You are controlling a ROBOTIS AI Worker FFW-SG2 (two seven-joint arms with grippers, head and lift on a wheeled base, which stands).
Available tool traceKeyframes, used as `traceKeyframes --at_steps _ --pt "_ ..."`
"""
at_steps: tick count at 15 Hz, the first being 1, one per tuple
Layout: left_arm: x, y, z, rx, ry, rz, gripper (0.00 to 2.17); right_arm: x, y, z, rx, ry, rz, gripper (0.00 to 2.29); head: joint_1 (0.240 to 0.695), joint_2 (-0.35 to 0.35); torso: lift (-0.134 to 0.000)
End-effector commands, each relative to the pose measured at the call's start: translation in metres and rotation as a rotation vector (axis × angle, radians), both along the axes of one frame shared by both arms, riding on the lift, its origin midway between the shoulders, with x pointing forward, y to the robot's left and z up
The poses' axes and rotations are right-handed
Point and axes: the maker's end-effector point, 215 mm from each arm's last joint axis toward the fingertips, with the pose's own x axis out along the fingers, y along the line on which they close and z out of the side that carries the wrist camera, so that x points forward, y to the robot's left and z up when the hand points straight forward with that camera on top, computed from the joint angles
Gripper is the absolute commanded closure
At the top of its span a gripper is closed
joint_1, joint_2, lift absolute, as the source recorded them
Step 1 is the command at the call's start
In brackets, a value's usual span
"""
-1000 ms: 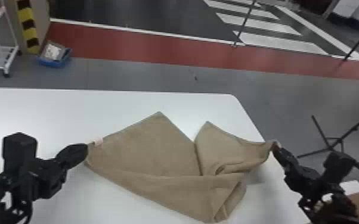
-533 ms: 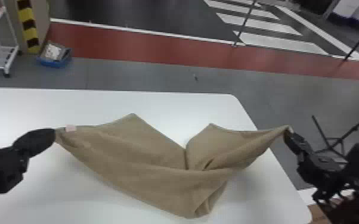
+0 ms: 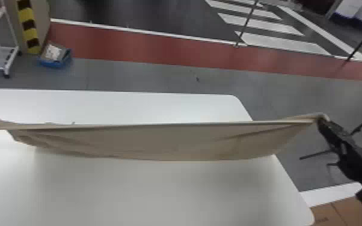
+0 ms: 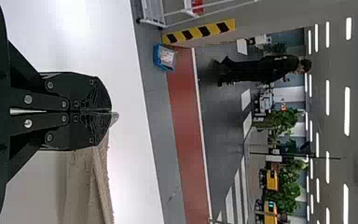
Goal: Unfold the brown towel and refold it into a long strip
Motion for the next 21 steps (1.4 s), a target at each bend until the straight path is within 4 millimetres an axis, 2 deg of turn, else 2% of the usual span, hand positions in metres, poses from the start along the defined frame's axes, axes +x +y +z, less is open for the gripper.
traceKeyframes --at_steps 1,3,5,6,8,10,12,13,14,16,17,18,19,21 --pt "-0.014 0.011 0.004 0.009 0.021 0.020 2.01 -0.001 -0.009 0.004 0.002 0.010 -0.013 1.50 0.695 -0.350 -0.123" --pt "-0.015 0.012 0.009 0.001 0.014 0.019 2.01 0.013 0.006 -0.009 0.008 0.052 0.028 1.50 0.695 -0.350 -0.123" --pt "-0.008 0.013 0.011 -0.017 -0.001 0.022 2.01 0.035 0.035 -0.040 0.060 0.135 0.076 1.50 0.695 -0.350 -0.123" --pt "0.003 0.013 0.011 -0.038 -0.012 0.021 2.01 0.051 0.051 -0.052 0.083 0.168 0.108 1.50 0.695 -0.349 -0.123" --pt "0.037 0.029 0.012 -0.068 -0.028 0.041 2.01 0.091 0.080 -0.061 0.106 0.182 0.167 1.50 0.695 -0.285 -0.123" --pt "0.072 0.047 0.026 -0.104 -0.059 0.046 2.01 0.131 0.097 -0.053 0.106 0.163 0.201 1.50 0.695 -0.236 -0.123" --pt "0.108 0.074 0.045 -0.109 -0.113 0.079 2.01 0.175 0.110 -0.035 0.113 0.121 0.228 1.50 0.688 -0.180 -0.123" --pt "0.127 0.089 0.059 -0.114 -0.151 0.094 2.01 0.199 0.115 -0.018 0.101 0.065 0.243 1.50 0.639 -0.130 -0.123" --pt "0.142 0.104 0.080 -0.119 -0.208 0.106 2.01 0.223 0.119 0.004 0.086 -0.011 0.270 1.50 0.616 -0.111 -0.123" --pt "0.163 0.123 0.109 -0.159 -0.256 0.125 2.01 0.260 0.133 0.044 0.064 -0.130 0.321 1.50 0.556 -0.072 -0.123" --pt "0.165 0.131 0.119 -0.170 -0.271 0.132 2.01 0.271 0.142 0.061 0.041 -0.187 0.340 1.50 0.491 -0.041 -0.123" --pt "0.161 0.131 0.124 -0.186 -0.282 0.125 2.01 0.272 0.151 0.062 0.027 -0.201 0.355 1.50 0.460 -0.026 -0.123" --pt "0.150 0.133 0.122 -0.201 -0.283 0.119 2.01 0.267 0.157 0.049 0.033 -0.185 0.375 1.50 0.439 -0.016 -0.123" --pt "0.117 0.125 0.095 -0.173 -0.248 0.091 1.99 0.237 0.157 0.006 0.026 -0.145 0.391 1.50 0.423 0.002 -0.123"
